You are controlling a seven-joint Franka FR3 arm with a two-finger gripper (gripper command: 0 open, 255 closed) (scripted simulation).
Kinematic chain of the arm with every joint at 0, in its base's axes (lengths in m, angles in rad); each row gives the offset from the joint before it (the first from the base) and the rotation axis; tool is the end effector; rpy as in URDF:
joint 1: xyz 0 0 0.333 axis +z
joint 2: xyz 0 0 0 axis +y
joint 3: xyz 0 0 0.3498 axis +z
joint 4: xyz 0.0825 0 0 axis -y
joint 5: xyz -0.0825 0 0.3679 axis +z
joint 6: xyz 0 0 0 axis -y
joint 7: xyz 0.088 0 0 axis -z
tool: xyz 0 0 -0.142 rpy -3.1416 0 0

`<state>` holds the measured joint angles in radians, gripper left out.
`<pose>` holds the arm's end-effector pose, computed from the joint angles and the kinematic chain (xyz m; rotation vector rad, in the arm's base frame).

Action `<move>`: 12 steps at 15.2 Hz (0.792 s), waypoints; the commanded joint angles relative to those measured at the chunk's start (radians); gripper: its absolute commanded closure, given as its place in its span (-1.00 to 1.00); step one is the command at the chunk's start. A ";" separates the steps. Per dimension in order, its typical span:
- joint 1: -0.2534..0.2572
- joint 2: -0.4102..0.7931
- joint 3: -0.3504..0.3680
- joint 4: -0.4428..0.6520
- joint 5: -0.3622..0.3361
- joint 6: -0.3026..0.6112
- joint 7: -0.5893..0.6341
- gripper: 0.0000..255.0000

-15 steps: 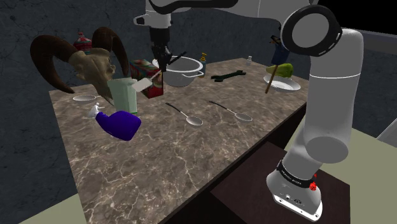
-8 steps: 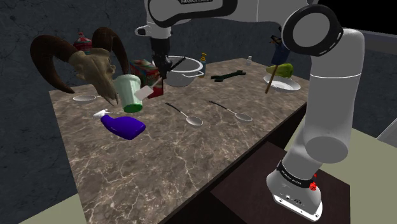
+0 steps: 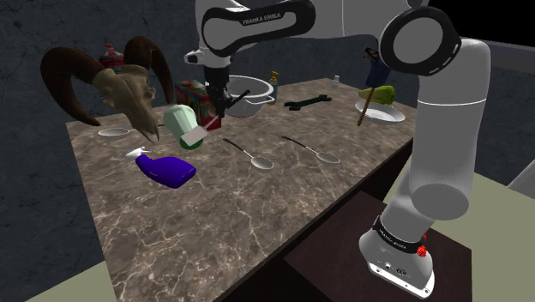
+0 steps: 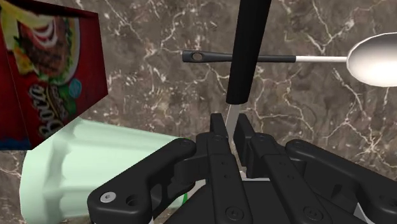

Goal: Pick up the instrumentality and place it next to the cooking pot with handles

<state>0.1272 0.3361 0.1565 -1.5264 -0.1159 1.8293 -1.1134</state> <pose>0.6332 0.1578 0.4668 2.3483 2.0195 -0.0783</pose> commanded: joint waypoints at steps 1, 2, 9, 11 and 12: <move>0.001 0.003 0.000 -0.021 -0.001 0.025 0.004 1.00; 0.000 0.005 0.000 -0.031 -0.002 0.037 0.005 1.00; 0.000 0.025 -0.003 -0.098 -0.008 0.123 0.013 1.00; 0.000 0.033 -0.003 -0.114 -0.010 0.146 0.015 1.00; 0.000 0.037 -0.004 -0.122 -0.011 0.158 0.016 1.00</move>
<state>0.1263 0.3693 0.1529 -1.6392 -0.1259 1.9746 -1.0991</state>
